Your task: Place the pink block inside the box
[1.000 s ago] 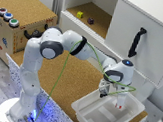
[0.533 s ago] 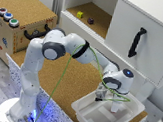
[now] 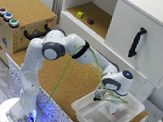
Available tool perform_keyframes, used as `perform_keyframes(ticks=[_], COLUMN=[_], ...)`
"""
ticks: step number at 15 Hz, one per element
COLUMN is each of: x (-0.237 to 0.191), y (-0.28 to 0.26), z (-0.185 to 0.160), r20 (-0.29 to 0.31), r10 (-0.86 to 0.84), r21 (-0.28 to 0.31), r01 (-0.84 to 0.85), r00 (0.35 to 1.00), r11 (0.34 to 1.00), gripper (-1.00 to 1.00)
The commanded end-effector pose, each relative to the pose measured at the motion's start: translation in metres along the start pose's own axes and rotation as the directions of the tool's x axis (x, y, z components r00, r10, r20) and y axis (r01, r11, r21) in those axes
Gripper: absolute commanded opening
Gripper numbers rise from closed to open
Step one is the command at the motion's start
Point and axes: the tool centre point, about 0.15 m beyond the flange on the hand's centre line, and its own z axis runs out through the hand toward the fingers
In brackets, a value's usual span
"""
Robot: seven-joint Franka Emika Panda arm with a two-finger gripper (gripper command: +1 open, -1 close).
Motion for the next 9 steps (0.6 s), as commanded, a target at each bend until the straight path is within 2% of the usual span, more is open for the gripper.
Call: perform_keyframes(ticks=[1, 4, 9], x=[-0.016, -0.025, -0.066], y=[-0.038, -0.066, -0.096], z=[-0.051, -0.087, -0.122], r20=[-0.099, -0.154, -0.189], r10=[-0.115, -0.191, -0.304], r21=[0.036, 0.022, 0.017], r01=[0.119, 0.196, 0.313], r00=[0.988, 0.969, 0.934], r11=[0.992, 0.98, 0.95], gripper=[1.0, 1.0, 1.0])
